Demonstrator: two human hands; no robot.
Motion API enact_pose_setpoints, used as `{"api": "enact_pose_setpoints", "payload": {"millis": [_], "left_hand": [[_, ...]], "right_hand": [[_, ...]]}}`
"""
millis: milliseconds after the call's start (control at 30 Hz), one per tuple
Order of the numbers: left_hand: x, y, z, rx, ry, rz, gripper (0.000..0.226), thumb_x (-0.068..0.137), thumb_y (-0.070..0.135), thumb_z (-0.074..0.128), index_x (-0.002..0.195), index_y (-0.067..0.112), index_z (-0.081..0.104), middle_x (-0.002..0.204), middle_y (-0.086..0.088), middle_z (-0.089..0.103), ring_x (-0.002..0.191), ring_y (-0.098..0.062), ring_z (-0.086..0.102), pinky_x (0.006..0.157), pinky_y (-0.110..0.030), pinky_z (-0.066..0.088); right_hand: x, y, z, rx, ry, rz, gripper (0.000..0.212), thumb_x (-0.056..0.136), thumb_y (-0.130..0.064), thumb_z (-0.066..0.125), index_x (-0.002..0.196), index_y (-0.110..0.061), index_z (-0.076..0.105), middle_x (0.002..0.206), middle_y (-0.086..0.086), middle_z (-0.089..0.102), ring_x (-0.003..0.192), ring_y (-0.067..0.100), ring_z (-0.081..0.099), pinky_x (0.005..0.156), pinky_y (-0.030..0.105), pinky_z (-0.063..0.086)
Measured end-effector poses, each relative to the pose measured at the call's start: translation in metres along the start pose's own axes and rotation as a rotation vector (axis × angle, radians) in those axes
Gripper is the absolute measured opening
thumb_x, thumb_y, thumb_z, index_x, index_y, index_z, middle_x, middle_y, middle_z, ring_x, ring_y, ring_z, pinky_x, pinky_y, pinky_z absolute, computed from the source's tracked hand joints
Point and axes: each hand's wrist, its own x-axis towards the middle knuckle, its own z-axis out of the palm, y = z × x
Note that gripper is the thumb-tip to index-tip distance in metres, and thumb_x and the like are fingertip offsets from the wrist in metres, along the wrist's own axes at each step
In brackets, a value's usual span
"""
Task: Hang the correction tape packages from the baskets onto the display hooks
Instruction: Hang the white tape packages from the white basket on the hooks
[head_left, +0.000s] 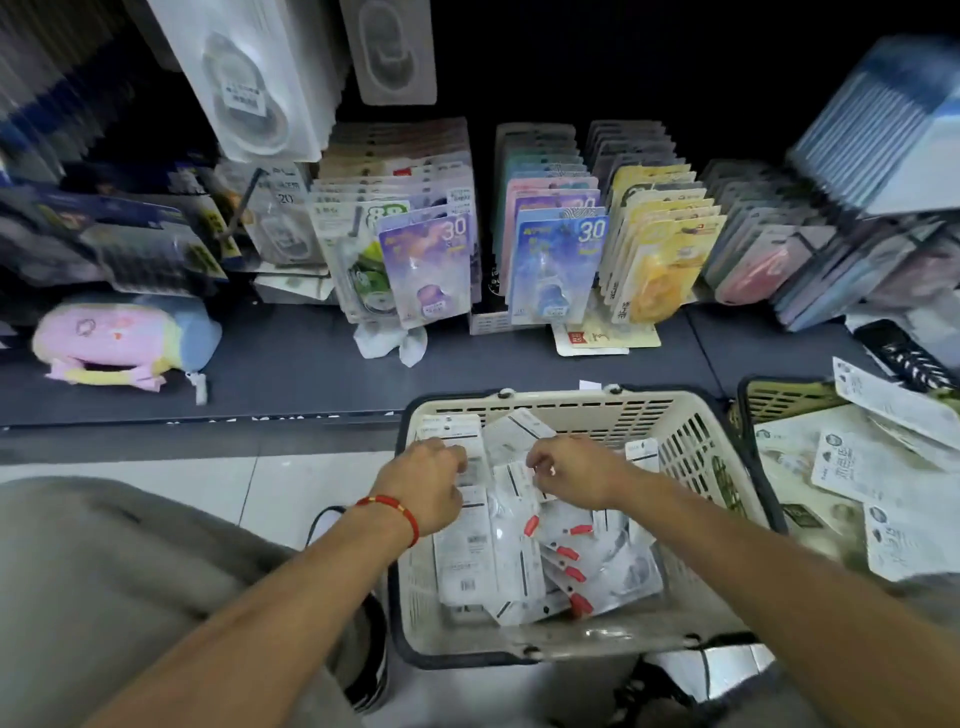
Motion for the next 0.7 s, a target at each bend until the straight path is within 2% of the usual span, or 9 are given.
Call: {"api": "enact_pose_setpoints", "payload": {"millis": [100,167,267,333,433,500,633,700], "left_hand": [[-0.005,-0.006,0.029,-0.090,0.045,-0.055,0.036,0.097,0.012,0.060,0.132,0.019,0.065,0.139,-0.004,0.060,0.134,-0.023,0.050,0.111,-0.031,0.042],[-0.010,-0.004,0.040,-0.173,0.128,-0.069,0.034,0.096,0.007,0.061,0.127,0.017,0.069,0.136,-0.003,0.061,0.134,-0.022,0.049,0.113,-0.026,0.036],[-0.017,0.000,0.045,-0.335,0.242,-0.131,0.030,0.093,0.003,0.064,0.118,0.017,0.073,0.131,-0.002,0.064,0.131,-0.020,0.053,0.109,-0.019,0.033],[-0.022,0.000,0.045,-0.407,0.298,-0.175,0.028,0.093,0.003,0.065,0.114,0.020,0.073,0.130,-0.001,0.064,0.128,-0.019,0.055,0.103,-0.014,0.030],[-0.025,-0.001,0.044,-0.490,0.332,-0.195,0.029,0.092,0.001,0.066,0.113,0.020,0.072,0.128,-0.002,0.065,0.123,-0.021,0.059,0.105,-0.022,0.038],[-0.025,0.000,0.043,-0.535,0.360,-0.205,0.032,0.090,-0.002,0.066,0.114,0.020,0.071,0.126,0.000,0.066,0.121,-0.021,0.060,0.107,-0.028,0.044],[-0.021,0.002,0.047,-0.646,0.400,-0.237,0.042,0.091,0.001,0.071,0.129,0.020,0.065,0.133,-0.001,0.064,0.127,-0.021,0.059,0.110,-0.038,0.050],[-0.018,0.006,0.048,-0.708,0.411,-0.198,0.058,0.091,0.011,0.076,0.144,0.022,0.056,0.142,0.001,0.057,0.133,-0.016,0.053,0.113,-0.035,0.047]], "right_hand": [[0.017,-0.015,0.036,0.018,-0.018,-0.021,0.056,0.104,-0.029,0.059,0.154,-0.012,0.039,0.153,0.011,0.053,0.137,0.032,0.053,0.109,0.041,0.045],[0.034,-0.033,0.049,0.059,0.039,-0.005,0.062,0.104,-0.030,0.060,0.155,-0.010,0.030,0.153,0.017,0.049,0.137,0.038,0.052,0.108,0.047,0.046],[0.057,-0.059,0.066,0.248,0.196,0.089,0.059,0.101,-0.027,0.065,0.148,-0.008,0.033,0.142,0.021,0.056,0.129,0.042,0.056,0.100,0.046,0.048],[0.066,-0.063,0.077,0.321,0.311,0.113,0.047,0.099,-0.020,0.066,0.138,-0.008,0.042,0.134,0.019,0.060,0.124,0.040,0.059,0.096,0.045,0.050],[0.065,-0.051,0.085,0.364,0.410,0.027,0.034,0.095,-0.012,0.068,0.127,-0.012,0.058,0.123,0.009,0.062,0.115,0.030,0.059,0.096,0.039,0.048],[0.061,-0.040,0.082,0.412,0.428,-0.075,0.029,0.093,-0.011,0.070,0.121,-0.012,0.061,0.113,0.003,0.056,0.103,0.023,0.055,0.095,0.039,0.048],[0.045,-0.034,0.057,0.627,0.437,-0.137,0.032,0.093,-0.026,0.070,0.121,-0.020,0.057,0.111,-0.003,0.072,0.094,0.017,0.069,0.084,0.039,0.057],[0.037,-0.038,0.043,0.764,0.474,-0.122,0.036,0.089,-0.033,0.074,0.121,-0.026,0.058,0.109,-0.011,0.076,0.091,0.010,0.073,0.084,0.040,0.062]]}}
